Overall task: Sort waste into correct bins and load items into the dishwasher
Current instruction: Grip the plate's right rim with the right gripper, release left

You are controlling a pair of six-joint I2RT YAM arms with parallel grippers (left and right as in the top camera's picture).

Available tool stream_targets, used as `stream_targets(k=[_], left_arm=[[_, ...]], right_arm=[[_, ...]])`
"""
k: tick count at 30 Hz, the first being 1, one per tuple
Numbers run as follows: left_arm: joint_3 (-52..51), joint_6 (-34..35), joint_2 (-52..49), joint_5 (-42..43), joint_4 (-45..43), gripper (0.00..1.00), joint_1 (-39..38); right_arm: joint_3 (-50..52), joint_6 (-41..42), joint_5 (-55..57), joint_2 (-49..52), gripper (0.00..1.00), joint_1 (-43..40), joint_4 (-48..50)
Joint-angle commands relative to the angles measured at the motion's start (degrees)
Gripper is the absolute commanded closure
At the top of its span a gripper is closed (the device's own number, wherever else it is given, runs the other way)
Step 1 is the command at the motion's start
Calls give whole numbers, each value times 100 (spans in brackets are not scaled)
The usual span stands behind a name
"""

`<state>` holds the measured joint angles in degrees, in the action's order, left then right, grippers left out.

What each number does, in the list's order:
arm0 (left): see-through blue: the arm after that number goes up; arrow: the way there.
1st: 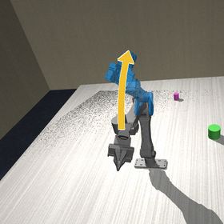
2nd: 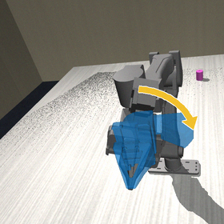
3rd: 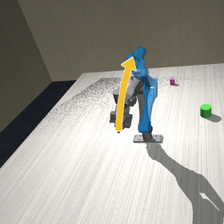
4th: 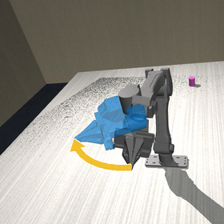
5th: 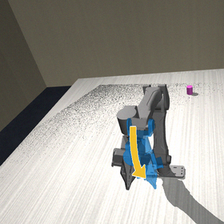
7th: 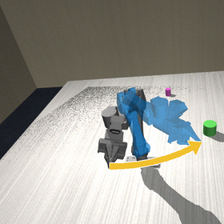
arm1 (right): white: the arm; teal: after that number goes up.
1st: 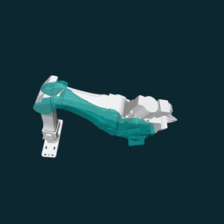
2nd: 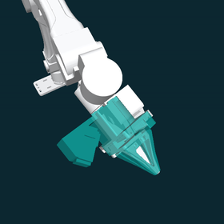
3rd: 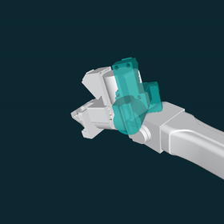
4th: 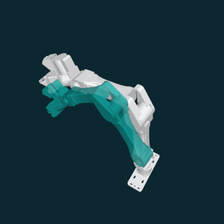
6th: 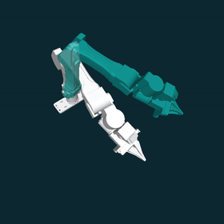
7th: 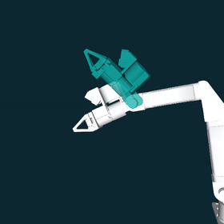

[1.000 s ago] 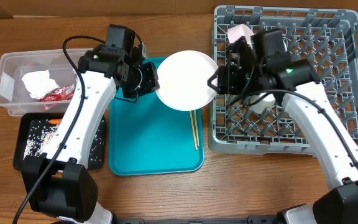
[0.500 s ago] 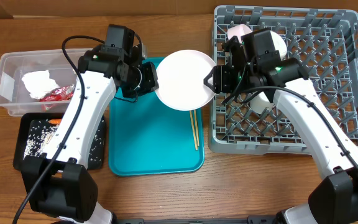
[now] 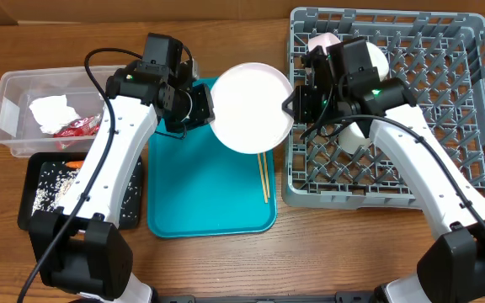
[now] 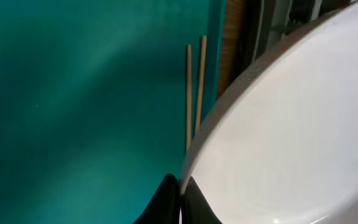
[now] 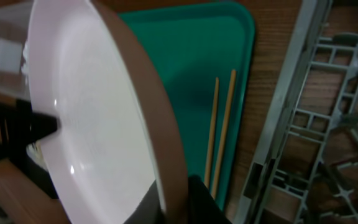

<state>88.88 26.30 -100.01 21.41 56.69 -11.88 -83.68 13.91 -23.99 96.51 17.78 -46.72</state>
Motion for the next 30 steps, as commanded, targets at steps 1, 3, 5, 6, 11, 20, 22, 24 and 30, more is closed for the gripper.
stream_targets(k=[1, 3, 5, 6, 11, 20, 22, 24, 30], left_arm=[[118, -109, 111, 216, -37, 94, -33], [118, -109, 111, 219, -37, 82, -33], [118, -107, 111, 225, -37, 65, -33], [120, -107, 111, 251, -42, 62, -33], [162, -243, 114, 728, -179, 51, 28], [752, -743, 146, 1298, 249, 33, 313], [798, -837, 146, 1266, 380, 32, 326], [796, -911, 144, 1235, 503, 29, 326], [793, -962, 142, 511, 883, 16, 323]], right_arm=[[-66, -35, -46, 61, 96, 52, 17], [-66, -37, 11, 61, 96, 48, 26], [-66, -35, 138, 61, 96, 48, 28], [-66, -35, 201, 61, 96, 48, 28], [-66, -35, 501, 61, 96, 48, 33], [-70, -57, 1604, 57, 96, 33, 291], [-98, -254, 1764, 22, 96, -24, 450], [-225, -367, 1888, -63, 96, -133, 557], [-1001, -369, 2022, -503, 96, -605, 448]])
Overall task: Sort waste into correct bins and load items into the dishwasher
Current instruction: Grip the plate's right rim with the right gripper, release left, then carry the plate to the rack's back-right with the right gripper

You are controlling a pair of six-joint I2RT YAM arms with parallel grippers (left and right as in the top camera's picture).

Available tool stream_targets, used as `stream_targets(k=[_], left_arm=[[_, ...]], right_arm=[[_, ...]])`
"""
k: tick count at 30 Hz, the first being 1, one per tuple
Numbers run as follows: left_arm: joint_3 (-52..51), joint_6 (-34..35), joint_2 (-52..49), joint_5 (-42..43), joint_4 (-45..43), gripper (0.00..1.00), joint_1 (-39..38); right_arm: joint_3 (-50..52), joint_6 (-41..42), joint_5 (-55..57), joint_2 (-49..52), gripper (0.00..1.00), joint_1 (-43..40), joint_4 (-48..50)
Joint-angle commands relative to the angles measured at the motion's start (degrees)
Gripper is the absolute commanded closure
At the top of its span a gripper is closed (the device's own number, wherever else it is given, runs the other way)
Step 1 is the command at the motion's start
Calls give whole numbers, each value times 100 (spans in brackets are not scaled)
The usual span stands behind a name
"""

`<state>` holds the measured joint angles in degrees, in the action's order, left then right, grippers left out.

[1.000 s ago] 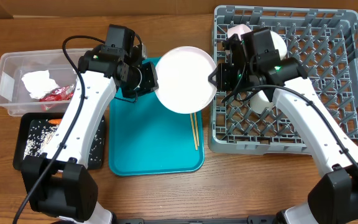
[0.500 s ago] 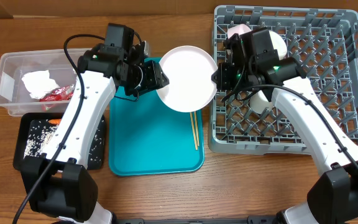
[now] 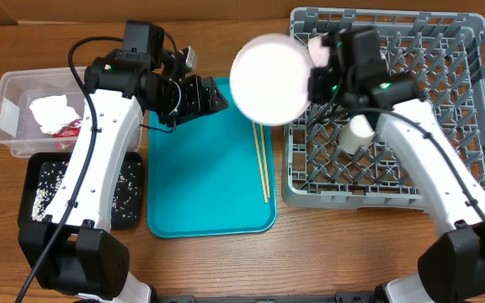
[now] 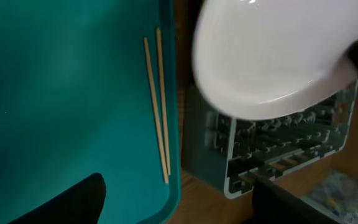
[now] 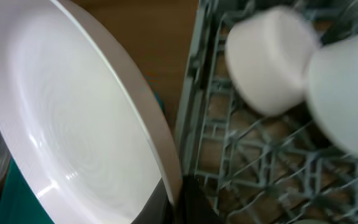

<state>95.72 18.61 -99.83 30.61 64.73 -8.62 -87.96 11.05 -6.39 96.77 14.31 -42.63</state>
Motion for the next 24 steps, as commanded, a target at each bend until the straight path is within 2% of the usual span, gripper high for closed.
stream_targets(k=[1, 3, 10, 14, 17, 24], left_arm=[[109, -192, 125, -516, 118, 11, -2], [109, -192, 125, -671, 144, 0, -2], [109, -190, 122, -728, 125, 0, -2], [109, -192, 122, -728, 125, 0, -2], [109, -190, 122, -728, 125, 0, -2], [109, -190, 122, -728, 125, 0, -2]], right_arm=[[-664, -83, 420, -627, 96, -339, 4], [-754, -118, 988, -815, 96, -498, -74], [-730, -251, 4503, -1023, 96, -839, -470], [-603, -249, 5849, -962, 96, -955, -649], [-584, -251, 6240, -850, 96, -1069, -739], [-584, -256, 6249, -468, 96, -1279, -619]])
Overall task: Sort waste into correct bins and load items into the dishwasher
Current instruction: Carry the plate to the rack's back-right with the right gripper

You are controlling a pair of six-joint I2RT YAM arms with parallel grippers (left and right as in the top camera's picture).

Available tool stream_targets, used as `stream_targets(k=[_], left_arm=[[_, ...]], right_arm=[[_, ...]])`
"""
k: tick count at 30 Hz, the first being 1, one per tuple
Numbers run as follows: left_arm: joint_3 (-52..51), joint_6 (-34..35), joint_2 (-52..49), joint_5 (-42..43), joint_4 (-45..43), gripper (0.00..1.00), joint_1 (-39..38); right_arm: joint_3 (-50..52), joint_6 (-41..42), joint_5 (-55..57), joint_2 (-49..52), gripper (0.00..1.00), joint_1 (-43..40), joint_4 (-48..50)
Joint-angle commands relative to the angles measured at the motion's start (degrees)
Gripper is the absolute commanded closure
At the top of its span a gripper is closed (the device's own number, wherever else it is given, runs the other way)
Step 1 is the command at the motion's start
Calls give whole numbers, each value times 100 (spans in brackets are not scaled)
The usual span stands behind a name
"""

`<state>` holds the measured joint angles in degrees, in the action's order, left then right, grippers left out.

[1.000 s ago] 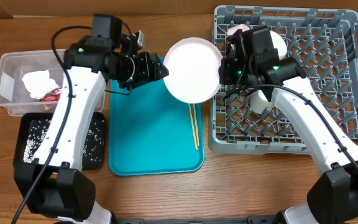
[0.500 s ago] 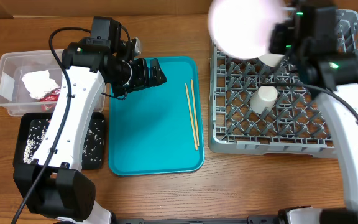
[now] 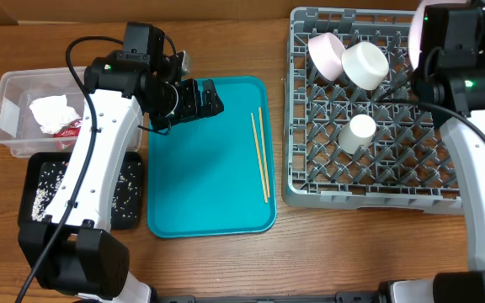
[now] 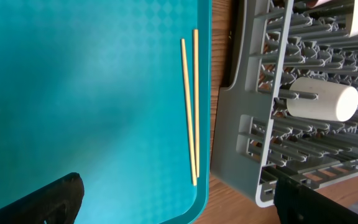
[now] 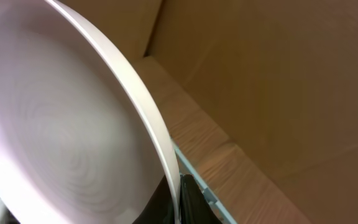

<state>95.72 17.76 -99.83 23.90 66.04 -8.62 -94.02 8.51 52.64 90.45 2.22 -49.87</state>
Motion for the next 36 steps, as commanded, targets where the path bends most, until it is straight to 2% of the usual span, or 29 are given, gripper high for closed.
stream_targets(k=[1, 10, 24, 31, 36], left_arm=[[109, -105, 122, -57, -7, 0, -2], [109, -107, 122, -57, -7, 0, -2], [109, -105, 122, -57, -7, 0, -2], [109, -107, 122, -57, -7, 0, -2], [109, -105, 122, -55, -7, 0, -2]], right_arm=[[22, -48, 348, 243, 96, -98, 166], [22, -1460, 540, 1095, 96, -385, 1279], [22, -1429, -258, 1270, 96, -306, 1043], [22, -841, -820, 1270, 96, -291, 540], [22, -841, -817, 1270, 96, -291, 317]])
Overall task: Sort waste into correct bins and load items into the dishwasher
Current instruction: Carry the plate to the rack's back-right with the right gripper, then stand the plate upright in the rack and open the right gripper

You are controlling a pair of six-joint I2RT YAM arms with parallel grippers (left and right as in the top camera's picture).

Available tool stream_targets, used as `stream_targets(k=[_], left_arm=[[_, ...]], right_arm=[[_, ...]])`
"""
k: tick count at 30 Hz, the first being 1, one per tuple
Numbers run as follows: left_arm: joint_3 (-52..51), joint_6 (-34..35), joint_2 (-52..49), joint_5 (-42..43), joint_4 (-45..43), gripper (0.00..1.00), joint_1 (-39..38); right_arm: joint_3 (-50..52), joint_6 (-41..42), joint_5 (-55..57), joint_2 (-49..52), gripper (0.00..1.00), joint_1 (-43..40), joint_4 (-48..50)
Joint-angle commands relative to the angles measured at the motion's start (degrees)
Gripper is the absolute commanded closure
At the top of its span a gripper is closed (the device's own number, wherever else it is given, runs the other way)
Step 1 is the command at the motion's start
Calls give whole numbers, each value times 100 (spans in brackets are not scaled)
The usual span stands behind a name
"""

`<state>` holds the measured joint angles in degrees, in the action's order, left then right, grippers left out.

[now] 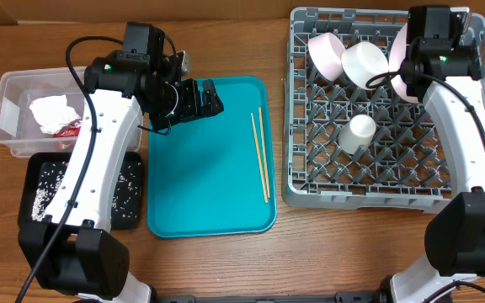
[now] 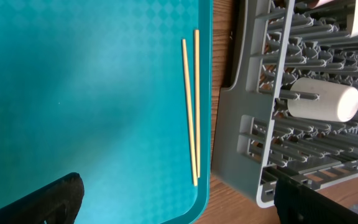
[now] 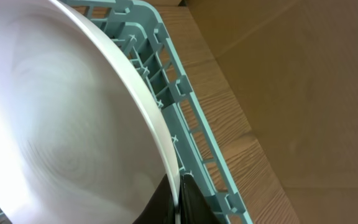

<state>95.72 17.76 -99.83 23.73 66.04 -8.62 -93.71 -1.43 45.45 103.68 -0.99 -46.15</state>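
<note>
A white plate [image 1: 402, 82] stands on edge in the back right of the grey dish rack [image 1: 310, 181]. My right gripper [image 1: 413, 67] is shut on its rim. In the right wrist view the plate [image 3: 61, 124] fills the left side, pinched between the black fingertips [image 3: 191, 202], with the rack's wall [image 3: 191, 130] just beside it. My left gripper [image 1: 202, 99] hangs open over the back left of the teal tray [image 1: 192, 185], holding nothing. Two wooden chopsticks [image 1: 261, 156] lie on the tray's right side, and the chopsticks [image 2: 191, 106] also show in the left wrist view.
The rack also holds two bowls [image 1: 327, 50] [image 1: 365, 63] at the back and a white cup [image 1: 360, 130] in the middle. A clear bin [image 1: 11, 126] with paper and red waste stands at the left. In front of it lies a black tray [image 1: 32, 181] with white crumbs.
My right gripper, still shut on the plate, has gone from above the rack's far right corner to a little lower and further left, among the rack's tines. The left arm has not moved.
Both grippers held the plate over the tray's back right corner. Then my left gripper was open and drawn back over the tray, while the right held the plate at the rack's left edge. Later the plate was above the rack's far right, and now stands in it.
</note>
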Motion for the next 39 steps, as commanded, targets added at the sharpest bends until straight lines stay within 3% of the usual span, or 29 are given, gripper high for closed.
stream_targets(k=[1, 17, 21, 23, 32, 39], left_arm=[[109, -105, 122, -39, -7, 0, -2], [109, -105, 122, -39, -7, 0, -2], [109, -107, 122, -39, -7, 0, -2], [109, -105, 122, -39, -7, 0, -2], [109, -105, 122, -50, -4, 0, -2], [109, -105, 122, -271, -9, 0, -2]], right_arm=[[-9, 184, -98, -52, 96, 28, -127], [-9, 942, -166, -52, 96, 28, -1285], [-9, 942, -166, -52, 88, 28, -1272], [-9, 942, -166, -52, 75, 28, -1266], [-15, 935, -201, -59, 68, 31, -942], [-63, 872, -2181, -81, 67, 31, -986]])
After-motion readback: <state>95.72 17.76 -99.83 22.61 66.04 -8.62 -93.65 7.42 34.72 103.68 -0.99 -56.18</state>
